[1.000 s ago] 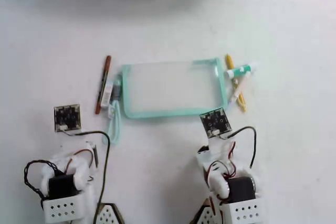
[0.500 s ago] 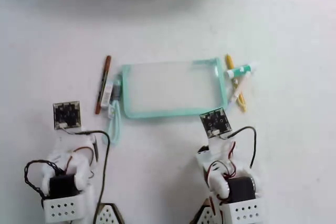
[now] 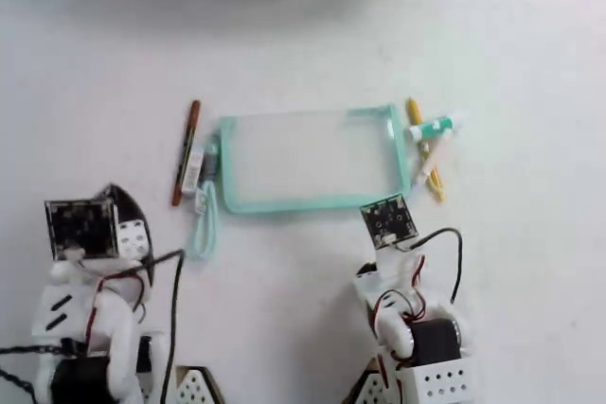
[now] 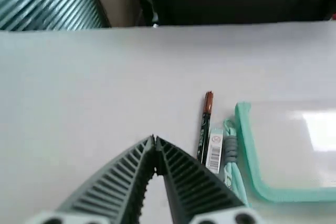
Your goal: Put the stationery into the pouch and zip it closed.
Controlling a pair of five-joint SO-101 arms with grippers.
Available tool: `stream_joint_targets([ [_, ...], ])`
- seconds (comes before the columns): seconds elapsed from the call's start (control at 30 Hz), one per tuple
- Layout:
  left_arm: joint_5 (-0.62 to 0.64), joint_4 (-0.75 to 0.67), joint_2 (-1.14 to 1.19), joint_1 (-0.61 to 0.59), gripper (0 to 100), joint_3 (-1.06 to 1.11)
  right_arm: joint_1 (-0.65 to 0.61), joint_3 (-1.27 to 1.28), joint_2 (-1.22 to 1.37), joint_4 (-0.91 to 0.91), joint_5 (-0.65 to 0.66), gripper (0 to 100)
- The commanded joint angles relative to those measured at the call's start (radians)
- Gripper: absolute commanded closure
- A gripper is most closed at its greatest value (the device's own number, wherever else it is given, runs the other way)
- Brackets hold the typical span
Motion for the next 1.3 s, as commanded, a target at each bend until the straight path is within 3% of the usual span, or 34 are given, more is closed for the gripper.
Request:
stream_joint_targets([
  [0.0,-0.075,0.025,0.005,0.14,97,-0.109,-0.001,0.005,-0.001,-0.007,-0.008,97.1],
  [0.13,-0.115,0.026,0.005,0.294,93,-0.043,0.005,0.005,-0.001,-0.12,-0.008,97.1],
  [0.2,-0.115,-0.008,0.007,0.269,83,0.014,0.005,0.005,-0.001,-0.147,-0.008,97.1],
  [0.3,-0.103,-0.221,0.007,0.171,72,0.184,-0.001,0.005,-0.001,-0.16,-0.006,97.1],
  [0.4,-0.02,-0.416,0.007,0.104,83,0.347,-0.004,0.005,-0.001,-0.162,-0.002,97.1],
  [0.5,0.014,-0.5,0.005,0.067,91,0.405,-0.004,0.005,-0.002,-0.24,-0.002,95.7],
  [0.67,0.051,-0.354,0.005,0.016,98,0.307,0.058,0.005,-0.002,-0.456,0.0,82.2],
  [0.83,0.121,-0.135,0.004,0.016,93,0.153,0.156,0.005,-0.001,-0.558,-0.008,69.7],
  [1.07,0.144,-0.13,0.004,0.018,81,0.209,0.188,-0.087,0.002,-0.463,0.012,69.4],
  [1.17,0.218,-0.13,0.004,0.018,80,0.221,0.124,-0.187,0.005,-0.384,0.094,69.4],
  [1.27,0.21,-0.155,0.004,0.018,80,0.252,0.058,-0.267,0.005,-0.328,0.106,72.6],
])
